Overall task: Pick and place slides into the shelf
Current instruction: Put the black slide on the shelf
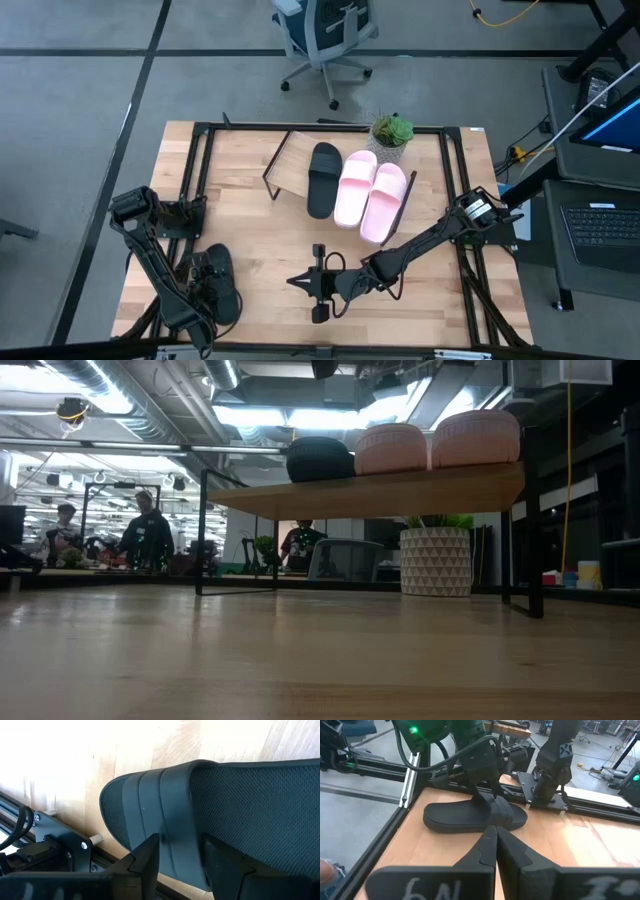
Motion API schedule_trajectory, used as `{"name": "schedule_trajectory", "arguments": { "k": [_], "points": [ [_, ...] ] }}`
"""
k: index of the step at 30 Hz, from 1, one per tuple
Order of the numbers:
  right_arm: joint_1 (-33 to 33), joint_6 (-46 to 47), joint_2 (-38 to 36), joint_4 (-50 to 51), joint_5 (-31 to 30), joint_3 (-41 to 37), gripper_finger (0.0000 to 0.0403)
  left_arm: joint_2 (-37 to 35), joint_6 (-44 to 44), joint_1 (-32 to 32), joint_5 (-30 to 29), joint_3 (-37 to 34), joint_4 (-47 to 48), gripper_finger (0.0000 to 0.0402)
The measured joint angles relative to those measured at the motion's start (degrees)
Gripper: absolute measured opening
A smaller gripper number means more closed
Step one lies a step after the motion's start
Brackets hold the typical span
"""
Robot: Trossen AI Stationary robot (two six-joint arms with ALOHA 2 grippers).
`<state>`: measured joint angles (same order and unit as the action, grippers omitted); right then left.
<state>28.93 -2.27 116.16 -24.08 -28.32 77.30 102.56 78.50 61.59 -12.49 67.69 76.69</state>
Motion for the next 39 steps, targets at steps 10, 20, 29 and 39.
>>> {"name": "schedule_trajectory", "arguments": {
  "k": [10, 20, 29, 39],
  "points": [
    [0.0, 0.3, 0.0, 0.0, 2.5, 0.0, 0.0009, 0.0, 0.5, -0.1, 0.0, 0.0, 0.1, 0.0046],
    [0.2, -0.9, 0.0, -0.1, 2.5, 0.0, 0.0009, 0.0, -0.1, 0.0, -2.2, 0.0, 0.4, 0.0005],
    [1.6, -1.2, 0.0, -0.1, 2.5, 0.0, 0.0009, 0.0, -0.6, 0.0, -4.6, 0.0, 1.5, 0.0002],
    [3.4, -0.9, -0.1, 0.0, -0.4, 0.0, 0.0009, 0.0, -1.3, -0.1, -18.1, 9.9, 12.8, 0.0001]
  ]
}}
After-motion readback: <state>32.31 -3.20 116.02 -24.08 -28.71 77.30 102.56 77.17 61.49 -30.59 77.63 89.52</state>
